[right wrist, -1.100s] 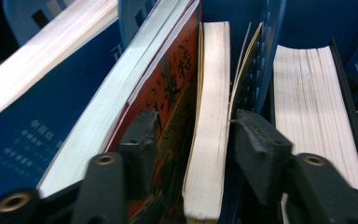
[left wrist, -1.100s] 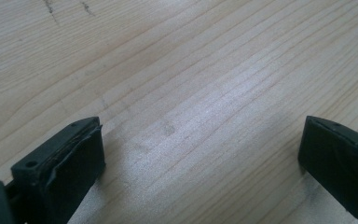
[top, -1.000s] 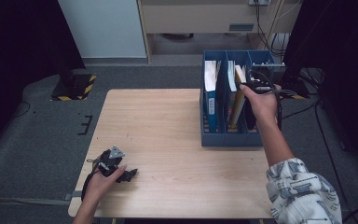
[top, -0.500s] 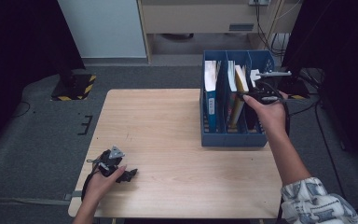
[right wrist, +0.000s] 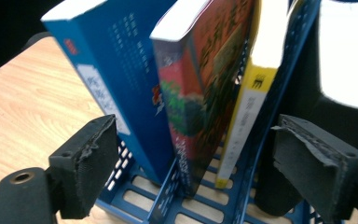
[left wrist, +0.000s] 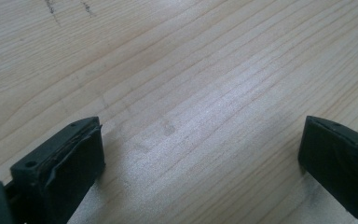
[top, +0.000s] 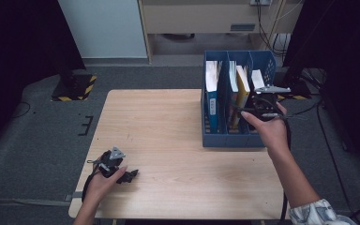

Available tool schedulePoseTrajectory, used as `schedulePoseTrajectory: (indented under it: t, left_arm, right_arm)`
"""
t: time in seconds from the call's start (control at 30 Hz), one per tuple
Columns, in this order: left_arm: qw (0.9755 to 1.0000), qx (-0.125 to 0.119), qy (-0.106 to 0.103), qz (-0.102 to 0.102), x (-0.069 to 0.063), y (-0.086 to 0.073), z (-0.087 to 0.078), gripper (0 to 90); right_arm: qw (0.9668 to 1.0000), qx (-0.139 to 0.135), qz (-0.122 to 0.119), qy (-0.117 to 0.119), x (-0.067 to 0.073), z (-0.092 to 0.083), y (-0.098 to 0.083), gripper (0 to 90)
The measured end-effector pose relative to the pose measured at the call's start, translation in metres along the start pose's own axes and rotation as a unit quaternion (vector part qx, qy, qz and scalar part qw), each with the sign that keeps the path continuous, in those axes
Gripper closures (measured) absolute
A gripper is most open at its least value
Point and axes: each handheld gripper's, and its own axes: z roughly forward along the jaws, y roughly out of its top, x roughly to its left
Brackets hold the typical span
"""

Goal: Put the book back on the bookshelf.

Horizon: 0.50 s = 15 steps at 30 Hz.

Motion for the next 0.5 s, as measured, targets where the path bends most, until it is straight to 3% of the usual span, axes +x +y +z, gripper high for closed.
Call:
schedulePoseTrajectory:
  t: [0.27, 0.5]
  left_arm:
    - [1.0000, -0.001, 0.000, 0.000, 0.000, 0.000, 0.000, 0.0]
    - [1.0000, -0.003, 0.001, 0.001, 0.000, -0.001, 0.000, 0.0]
  right_arm:
    - [0.9998, 0.006, -0.002, 0.020, 0.013, 0.002, -0.025, 9.2]
    - [0.9992, 0.016, -0.011, 0.034, 0.025, 0.004, -0.059, 8.3]
